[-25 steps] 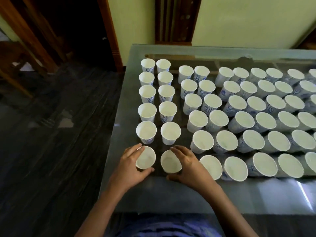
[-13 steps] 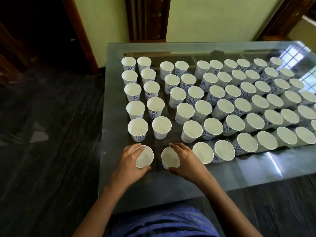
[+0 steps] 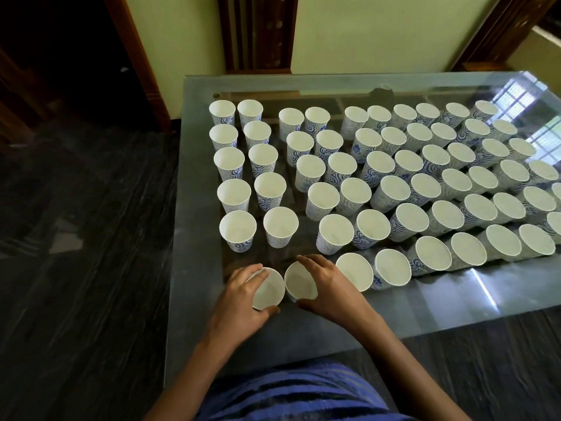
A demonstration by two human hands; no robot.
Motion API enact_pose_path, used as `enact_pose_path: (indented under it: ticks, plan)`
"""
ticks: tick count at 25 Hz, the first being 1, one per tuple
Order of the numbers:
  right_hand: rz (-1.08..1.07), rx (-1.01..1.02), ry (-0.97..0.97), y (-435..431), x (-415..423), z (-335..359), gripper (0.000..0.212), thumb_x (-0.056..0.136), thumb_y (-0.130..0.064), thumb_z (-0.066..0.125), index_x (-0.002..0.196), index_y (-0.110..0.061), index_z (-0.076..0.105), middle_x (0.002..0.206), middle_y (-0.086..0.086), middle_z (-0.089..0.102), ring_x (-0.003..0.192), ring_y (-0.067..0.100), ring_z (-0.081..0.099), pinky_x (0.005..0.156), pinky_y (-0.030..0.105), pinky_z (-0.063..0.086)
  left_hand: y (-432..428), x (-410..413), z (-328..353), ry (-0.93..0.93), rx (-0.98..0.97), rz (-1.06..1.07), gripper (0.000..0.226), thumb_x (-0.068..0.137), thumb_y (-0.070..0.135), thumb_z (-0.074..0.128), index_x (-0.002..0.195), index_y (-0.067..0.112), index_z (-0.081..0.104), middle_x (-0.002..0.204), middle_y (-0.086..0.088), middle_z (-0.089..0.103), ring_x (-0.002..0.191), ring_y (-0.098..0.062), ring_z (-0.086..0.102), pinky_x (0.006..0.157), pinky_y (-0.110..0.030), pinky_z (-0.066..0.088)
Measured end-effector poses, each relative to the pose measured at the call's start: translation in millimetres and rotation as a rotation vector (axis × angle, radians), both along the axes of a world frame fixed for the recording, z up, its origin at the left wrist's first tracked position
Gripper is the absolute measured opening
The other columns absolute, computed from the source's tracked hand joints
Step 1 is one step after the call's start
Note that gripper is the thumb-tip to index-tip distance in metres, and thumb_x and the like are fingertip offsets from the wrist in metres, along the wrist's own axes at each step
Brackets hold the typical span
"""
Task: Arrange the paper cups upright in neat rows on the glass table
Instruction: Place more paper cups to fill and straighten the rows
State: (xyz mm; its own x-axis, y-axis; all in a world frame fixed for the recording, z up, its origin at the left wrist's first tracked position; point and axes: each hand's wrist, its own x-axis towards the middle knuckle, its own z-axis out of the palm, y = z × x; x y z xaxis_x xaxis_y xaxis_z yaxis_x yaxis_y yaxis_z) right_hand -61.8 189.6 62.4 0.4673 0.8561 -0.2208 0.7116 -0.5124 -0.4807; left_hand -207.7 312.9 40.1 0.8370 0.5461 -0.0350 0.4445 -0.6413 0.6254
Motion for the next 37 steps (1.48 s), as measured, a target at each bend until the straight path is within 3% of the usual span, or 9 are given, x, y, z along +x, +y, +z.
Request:
enact_pose_path:
  ticks: [12,20,25,30,37]
  plan:
    - [0.008,0.056,0.045,-4,5,2,0.091,0.066,-0.028,0.081,0.142,-0.016,0.032,0.144,0.004,0.037,0.128,0.023,0.041,0.102,0.029,0.037,-1,-2,4,-0.004,0.018,0.059,0.069,0.061,0.026,0.084,0.123,0.015,0.057,0.134,-0.003,0.049,0.125,-0.021,0.041,0.101,-0.029,0.035]
    - [-0.054,-0.014,-0.021,-39,52,16,0.092,0.065,-0.023,0.082,0.142,-0.015,0.033,0.148,0.007,0.032,0.136,0.021,0.030,0.109,0.026,0.028,-11,32,7,0.001,0.073,-0.073,0.076,0.064,0.048,0.077,0.129,0.018,0.052,0.137,0.000,0.047,0.127,-0.016,0.038,0.105,-0.025,0.027]
    - [-0.048,-0.052,-0.036,-45,59,13,0.084,0.068,-0.021,0.078,0.140,-0.015,0.036,0.143,0.006,0.037,0.131,0.023,0.036,0.106,0.029,0.033,-14,48,3,0.070,0.076,-0.163,0.083,0.064,0.055,0.072,0.135,0.022,0.044,0.142,0.005,0.041,0.131,-0.011,0.033,0.106,-0.024,0.028]
    - [-0.080,-0.040,-0.034,-44,60,11,0.079,0.068,-0.023,0.078,0.138,-0.015,0.040,0.136,0.007,0.044,0.121,0.024,0.046,0.099,0.034,0.043,-12,52,-1,0.082,0.048,-0.174,0.077,0.068,0.049,0.073,0.135,0.022,0.044,0.139,0.006,0.044,0.128,-0.009,0.035,0.104,-0.020,0.028]
    - [-0.109,-0.037,-0.051,-40,52,4,0.083,0.069,-0.033,0.077,0.139,-0.015,0.038,0.136,0.006,0.044,0.121,0.024,0.045,0.099,0.033,0.041,-10,51,-1,0.067,0.052,-0.164,0.075,0.068,0.045,0.073,0.134,0.021,0.046,0.140,0.004,0.044,0.127,-0.011,0.036,0.104,-0.020,0.027]
